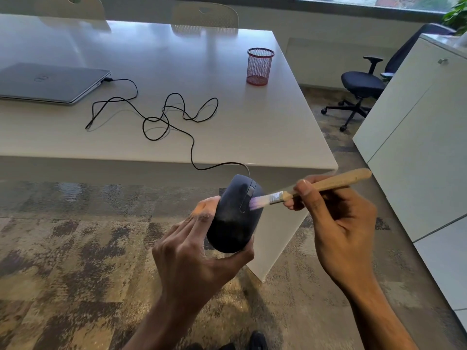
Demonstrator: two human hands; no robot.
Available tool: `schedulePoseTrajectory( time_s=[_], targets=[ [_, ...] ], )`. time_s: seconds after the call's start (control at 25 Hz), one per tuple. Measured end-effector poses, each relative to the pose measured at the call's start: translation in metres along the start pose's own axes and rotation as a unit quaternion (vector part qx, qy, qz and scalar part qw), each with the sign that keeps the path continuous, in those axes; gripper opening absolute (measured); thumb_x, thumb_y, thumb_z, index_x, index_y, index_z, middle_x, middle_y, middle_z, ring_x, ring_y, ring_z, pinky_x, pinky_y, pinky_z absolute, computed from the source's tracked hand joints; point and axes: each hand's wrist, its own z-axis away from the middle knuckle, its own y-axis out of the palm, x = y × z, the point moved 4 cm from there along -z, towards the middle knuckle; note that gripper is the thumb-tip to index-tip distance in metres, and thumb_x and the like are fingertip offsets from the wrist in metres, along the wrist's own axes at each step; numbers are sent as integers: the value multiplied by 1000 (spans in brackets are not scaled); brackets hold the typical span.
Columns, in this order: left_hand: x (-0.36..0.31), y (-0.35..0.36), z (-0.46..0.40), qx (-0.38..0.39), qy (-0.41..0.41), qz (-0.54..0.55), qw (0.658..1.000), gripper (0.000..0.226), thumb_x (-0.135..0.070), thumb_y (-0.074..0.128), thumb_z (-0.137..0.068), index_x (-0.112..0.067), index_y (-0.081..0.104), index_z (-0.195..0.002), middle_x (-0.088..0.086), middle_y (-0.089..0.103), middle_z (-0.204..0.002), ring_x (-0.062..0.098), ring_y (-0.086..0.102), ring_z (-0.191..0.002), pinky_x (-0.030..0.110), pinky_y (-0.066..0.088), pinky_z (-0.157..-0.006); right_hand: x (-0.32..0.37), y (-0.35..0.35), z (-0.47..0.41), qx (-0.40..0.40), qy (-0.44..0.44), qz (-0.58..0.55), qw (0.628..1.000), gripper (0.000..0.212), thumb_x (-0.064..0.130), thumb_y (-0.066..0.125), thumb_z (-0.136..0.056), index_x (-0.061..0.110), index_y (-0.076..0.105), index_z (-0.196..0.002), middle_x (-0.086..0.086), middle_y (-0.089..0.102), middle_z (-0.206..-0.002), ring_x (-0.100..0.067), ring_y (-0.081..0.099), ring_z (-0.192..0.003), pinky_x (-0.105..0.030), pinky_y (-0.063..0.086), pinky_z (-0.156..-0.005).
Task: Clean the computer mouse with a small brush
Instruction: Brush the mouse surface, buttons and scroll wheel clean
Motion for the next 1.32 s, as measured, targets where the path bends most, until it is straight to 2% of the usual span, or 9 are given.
schedulePoseTrajectory(
  time_s=[0.12,0.2,0.32,0.44,0.56,0.68,0.92,1.16,1.32],
  targets=[
    [-1,1,2,3,2,3,1000,69,-58,71,-68,-8,65,-115,-9,67,-97,1,59,-79,25,54,-71,-2,0,-9,-13,-18,58,998,7,32,60,-95,31,67,-97,20,72,-87,-5,73,-79,-17,56,-72],
    [0,0,4,5,0,4,1000,69,-58,71,-67,-7,65,-114,-2,71,-96,3,61,-78,28,56,-69,-5,1,-15,-18,-21,91,996,10,34,60,-96,29,67,-99,25,71,-87,-2,73,-80,-17,56,-73],
    [0,-1,4,6,-6,1,1000,69,-58,72,-67,-9,65,-115,-2,72,-98,2,61,-80,28,55,-70,-8,1,-21,-32,-25,117,992,13,34,59,-95,24,66,-100,33,68,-87,4,71,-81,-13,55,-74],
    [1,-3,4,5,-10,-3,1000,70,-59,70,-67,-9,65,-116,-1,71,-100,3,61,-82,24,54,-73,-5,3,-17,-30,-35,103,994,11,30,59,-96,23,66,-99,27,70,-88,2,71,-81,-14,55,-73],
    [2,-3,3,5,-12,-5,1000,70,-59,68,-69,-8,64,-117,-1,71,-99,2,60,-82,22,51,-75,2,8,-6,8,-35,59,998,9,25,59,-95,30,66,-96,18,72,-87,-2,72,-78,-15,56,-71],
    [2,-3,3,5,-8,-5,1000,70,-59,68,-69,-9,63,-118,-1,71,-99,1,59,-81,23,52,-74,11,8,-1,40,-49,9,998,9,22,60,-96,25,69,-94,14,72,-85,-5,73,-76,-16,56,-69],
    [-1,-1,5,3,4,-6,1000,67,-57,71,-68,-8,67,-113,-2,72,-95,3,62,-80,25,53,-73,4,1,-14,6,-45,65,997,8,27,59,-96,29,67,-95,22,71,-86,-3,73,-76,-16,56,-70],
    [-3,-4,6,-1,9,-8,1000,65,-56,72,-68,-6,68,-109,0,72,-95,9,67,-79,30,56,-70,-2,0,-25,-13,-71,141,987,10,29,59,-97,22,65,-99,30,64,-88,7,70,-79,-11,55,-72],
    [-3,-5,5,-4,5,-11,1000,64,-55,72,-68,-6,69,-108,0,72,-93,10,67,-77,31,56,-67,5,2,-21,10,-77,110,991,6,27,58,-97,27,64,-96,30,67,-84,2,71,-78,-13,55,-71]
  ],
)
